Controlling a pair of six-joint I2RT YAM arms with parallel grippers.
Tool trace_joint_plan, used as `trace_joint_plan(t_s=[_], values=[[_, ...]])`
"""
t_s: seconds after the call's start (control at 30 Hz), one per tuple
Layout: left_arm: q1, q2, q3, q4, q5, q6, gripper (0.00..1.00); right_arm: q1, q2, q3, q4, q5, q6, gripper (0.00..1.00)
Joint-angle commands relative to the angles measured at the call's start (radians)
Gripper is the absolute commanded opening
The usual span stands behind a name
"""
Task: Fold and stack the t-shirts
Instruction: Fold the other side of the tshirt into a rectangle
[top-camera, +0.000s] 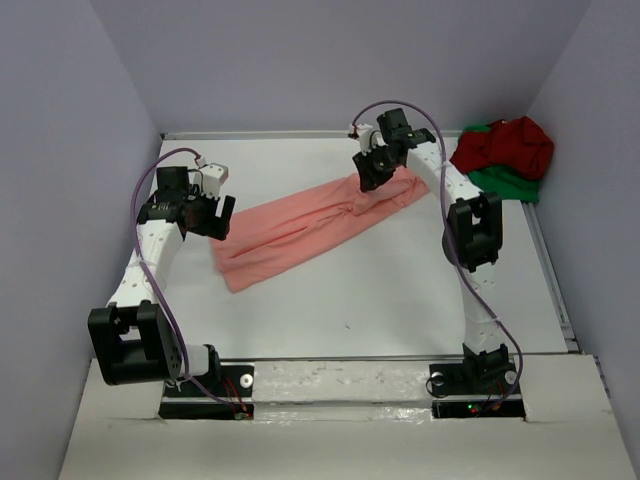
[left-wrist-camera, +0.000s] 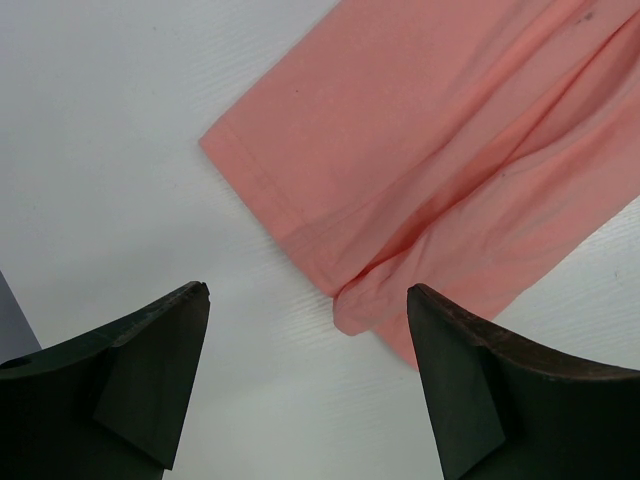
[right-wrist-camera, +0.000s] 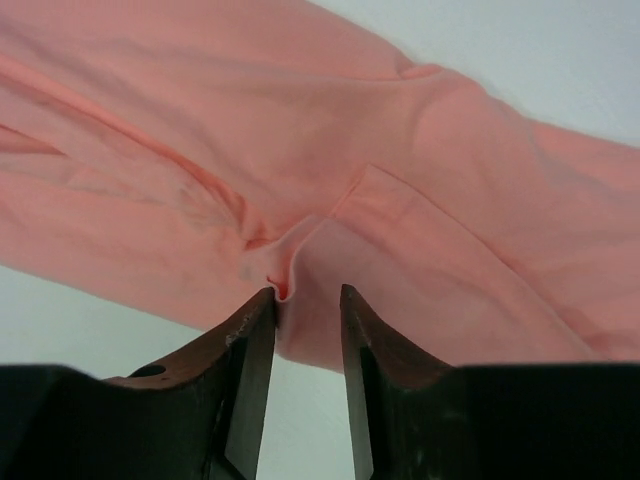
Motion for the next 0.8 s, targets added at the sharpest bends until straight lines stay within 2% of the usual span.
trace_joint_plan(t_s=[0.0, 0.07, 0.1, 0.47, 0.6, 0.77], values=[[-0.001, -0.02, 0.005, -0.009, 0.011, 0.002, 0.9, 0.004, -0.037, -0.021, 0.107, 0.165, 0.015, 0.42], [-0.001, -0.018, 0.007, -0.012, 0.011, 0.004, 0.9, 0.004, -0.055, -0.044, 0.151, 0.231, 0.03, 0.5], [-0.001, -0.018, 0.007, -0.011, 0.011, 0.001, 0.9, 0.004, -0.06, -0.045, 0.157, 0.239, 0.03, 0.51], [-0.001, -0.028, 0.004, -0.009, 0.016, 0.002, 0.9, 0.013, -0.114, -0.067, 0.136, 0.16, 0.022, 0.51], [-0.001, -0.031, 0.002, -0.008, 0.016, 0.002, 0.9, 0.013, -0.103, -0.042, 0.081, 0.107, 0.003, 0.5], [-0.001, -0.034, 0.0, -0.008, 0.014, 0.002, 0.9, 0.013, -0.085, -0.034, 0.131, 0.273, 0.003, 0.49]])
